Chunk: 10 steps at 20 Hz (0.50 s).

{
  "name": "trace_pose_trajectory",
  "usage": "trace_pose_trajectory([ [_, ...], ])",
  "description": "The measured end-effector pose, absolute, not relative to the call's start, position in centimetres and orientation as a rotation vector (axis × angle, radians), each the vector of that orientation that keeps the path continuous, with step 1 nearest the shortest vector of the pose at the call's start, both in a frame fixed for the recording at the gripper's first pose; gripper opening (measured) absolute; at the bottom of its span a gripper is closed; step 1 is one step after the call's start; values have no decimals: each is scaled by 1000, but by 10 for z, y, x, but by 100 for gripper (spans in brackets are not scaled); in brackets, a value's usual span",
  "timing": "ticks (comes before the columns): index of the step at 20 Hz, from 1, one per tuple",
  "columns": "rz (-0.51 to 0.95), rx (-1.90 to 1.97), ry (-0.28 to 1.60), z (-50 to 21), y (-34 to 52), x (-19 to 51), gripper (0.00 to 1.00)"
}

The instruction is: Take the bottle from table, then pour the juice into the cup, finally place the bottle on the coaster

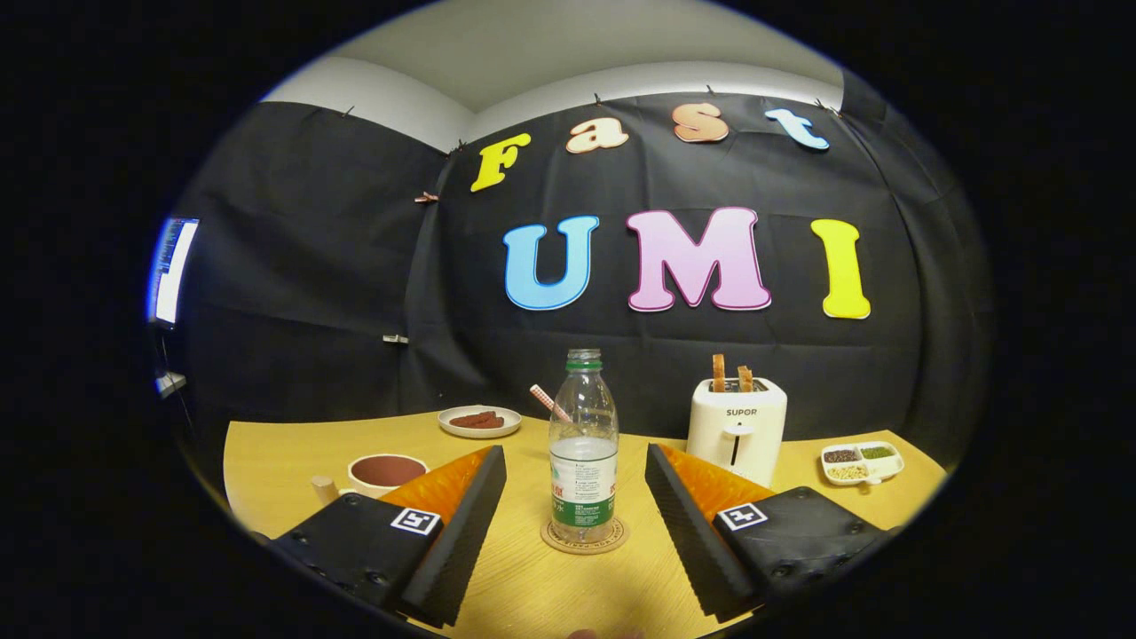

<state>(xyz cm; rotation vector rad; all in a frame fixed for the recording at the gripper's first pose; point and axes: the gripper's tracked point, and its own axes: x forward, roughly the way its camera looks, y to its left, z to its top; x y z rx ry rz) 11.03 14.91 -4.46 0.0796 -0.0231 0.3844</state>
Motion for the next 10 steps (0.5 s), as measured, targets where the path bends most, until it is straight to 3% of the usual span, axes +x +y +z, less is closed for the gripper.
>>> trace_pose_trajectory([
  [10, 393, 66, -22, -33, 140, 96, 96],
])
